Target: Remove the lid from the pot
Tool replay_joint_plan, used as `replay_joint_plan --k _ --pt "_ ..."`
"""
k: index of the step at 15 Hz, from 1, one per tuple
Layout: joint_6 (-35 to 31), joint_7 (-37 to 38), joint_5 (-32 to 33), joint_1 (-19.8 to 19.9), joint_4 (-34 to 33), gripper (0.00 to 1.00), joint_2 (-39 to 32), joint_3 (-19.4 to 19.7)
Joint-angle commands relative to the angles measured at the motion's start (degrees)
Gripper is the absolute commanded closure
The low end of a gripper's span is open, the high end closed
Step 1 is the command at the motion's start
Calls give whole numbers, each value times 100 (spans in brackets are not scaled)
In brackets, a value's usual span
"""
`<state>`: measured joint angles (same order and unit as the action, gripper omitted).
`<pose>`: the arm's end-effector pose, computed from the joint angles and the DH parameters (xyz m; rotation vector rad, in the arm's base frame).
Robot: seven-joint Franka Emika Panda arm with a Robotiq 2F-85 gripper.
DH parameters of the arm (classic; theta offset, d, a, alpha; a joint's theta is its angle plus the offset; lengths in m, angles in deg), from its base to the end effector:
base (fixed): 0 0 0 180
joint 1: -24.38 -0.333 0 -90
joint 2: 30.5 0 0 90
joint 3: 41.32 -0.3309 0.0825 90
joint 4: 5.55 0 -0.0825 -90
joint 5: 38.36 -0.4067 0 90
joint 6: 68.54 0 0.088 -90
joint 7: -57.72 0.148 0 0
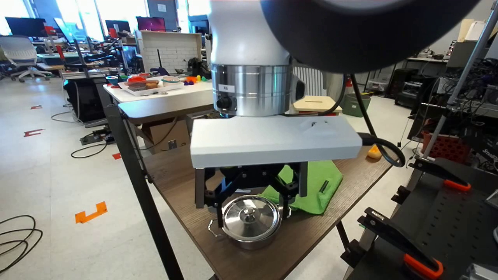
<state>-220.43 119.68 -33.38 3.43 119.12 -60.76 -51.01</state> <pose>0.4837 0.2958 0.0958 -3.0455 0.7611 0.0990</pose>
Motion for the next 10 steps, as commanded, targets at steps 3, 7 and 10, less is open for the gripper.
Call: replay_joint_plan --k 3,7,10 --pt "116 -104 -110 -235 -293 0 -145 289" --pt "151 -74 -92 -256 -369 0 -219 386" --pt "190 -65 -78 -279 -453 12 -325 442"
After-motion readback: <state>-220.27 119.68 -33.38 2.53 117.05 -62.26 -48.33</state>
